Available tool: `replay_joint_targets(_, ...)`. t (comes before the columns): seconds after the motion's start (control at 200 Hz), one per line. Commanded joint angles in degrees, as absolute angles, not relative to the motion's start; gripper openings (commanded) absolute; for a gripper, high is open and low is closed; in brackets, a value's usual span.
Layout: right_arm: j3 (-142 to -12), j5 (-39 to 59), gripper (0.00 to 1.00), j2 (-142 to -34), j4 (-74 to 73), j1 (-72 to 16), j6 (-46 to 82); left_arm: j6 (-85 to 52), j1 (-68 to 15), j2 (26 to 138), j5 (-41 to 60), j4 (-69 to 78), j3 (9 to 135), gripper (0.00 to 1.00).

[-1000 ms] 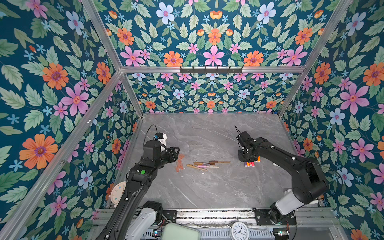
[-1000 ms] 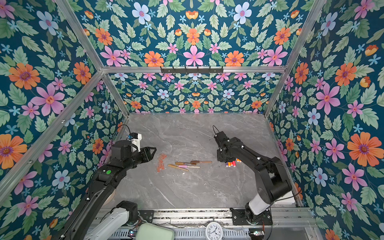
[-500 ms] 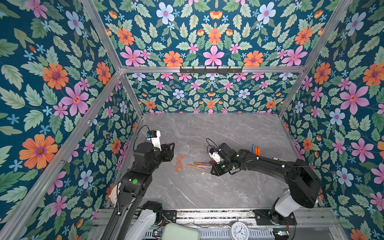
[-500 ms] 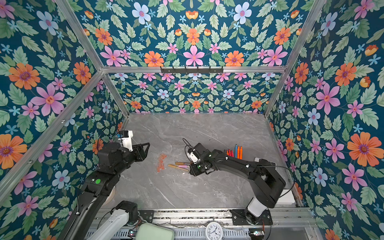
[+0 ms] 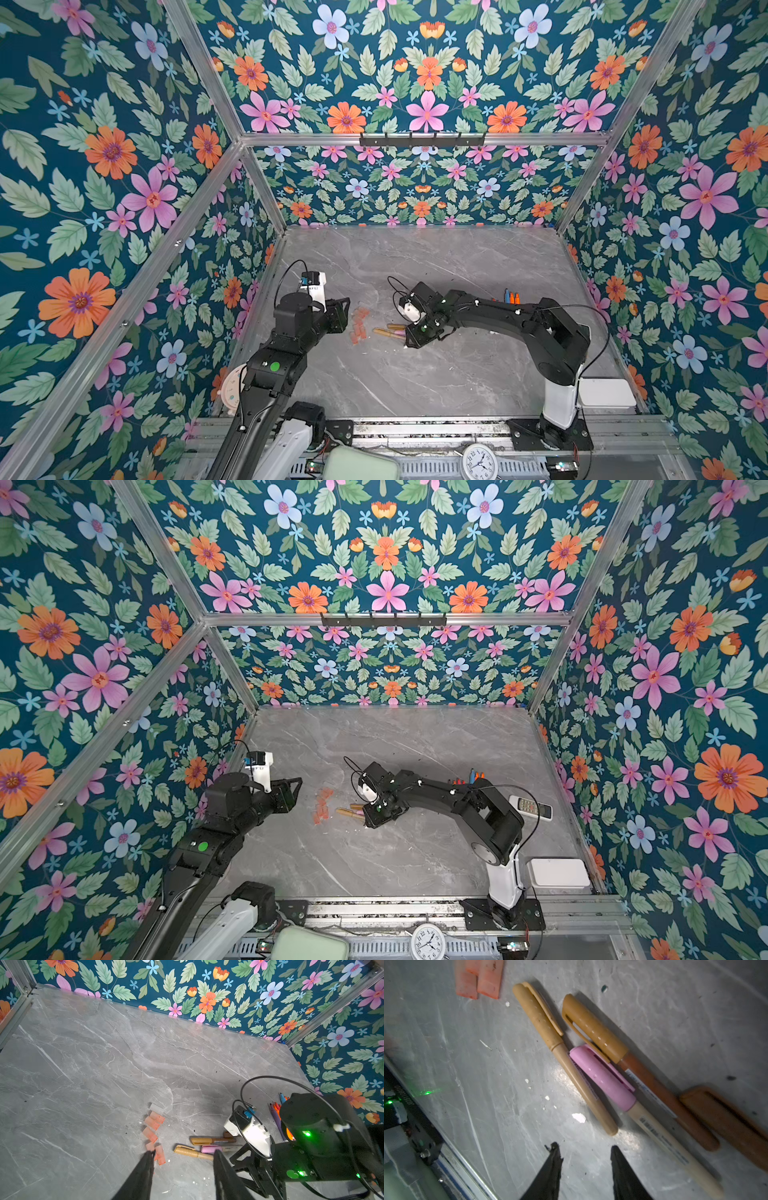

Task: Open the pen caps
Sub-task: 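Reach the right gripper to the tan pen and grasp its barrel, then raise the tan pen toward the left gripper while the left closes on its cap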

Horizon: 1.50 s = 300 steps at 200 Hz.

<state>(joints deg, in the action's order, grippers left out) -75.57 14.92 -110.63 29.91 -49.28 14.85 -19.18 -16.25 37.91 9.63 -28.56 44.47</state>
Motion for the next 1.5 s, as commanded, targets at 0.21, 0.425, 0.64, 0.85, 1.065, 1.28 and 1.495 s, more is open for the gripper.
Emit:
replay_joint_targets(0.21,-80.29,12.04,0.36,-115.27,34.87,-50.07,12.82,-18.13,-16.17,37.35,10.0,-27.16,44.48,0.49)
replay_joint_targets(0.425,-81.9,10.46,0.32,-117.32,35.66,-50.77,12.52,-18.14,-16.17,37.61,10.2,-27.07,44.49,0.49)
replay_joint_targets(0.64,-85.49,4.44,0.36,-119.77,39.04,-52.44,9.91,-18.18,-16.07,37.55,10.28,-27.16,44.47,0.49)
replay_joint_targets(0.85,-88.01,1.84,0.33,-122.02,41.5,-54.37,7.22,-18.18,-16.04,37.38,10.2,-27.16,44.52,0.49)
replay_joint_targets(1.065,-89.21,-2.46,0.17,-124.55,43.92,-57.89,5.12,-18.16,-16.08,37.31,10.11,-27.16,44.52,0.49)
replay_joint_targets(1.28,-87.03,-4.72,0.04,-122.88,42.46,-58.8,4.75,-18.2,-16.03,37.09,9.94,-27.25,44.48,0.49)
replay_joint_targets(1.495,-82.49,-4.76,0.01,-116.54,37.8,-58.9,3.09,-18.88,-16.08,37.0,9.59,-27.42,44.52,0.49)
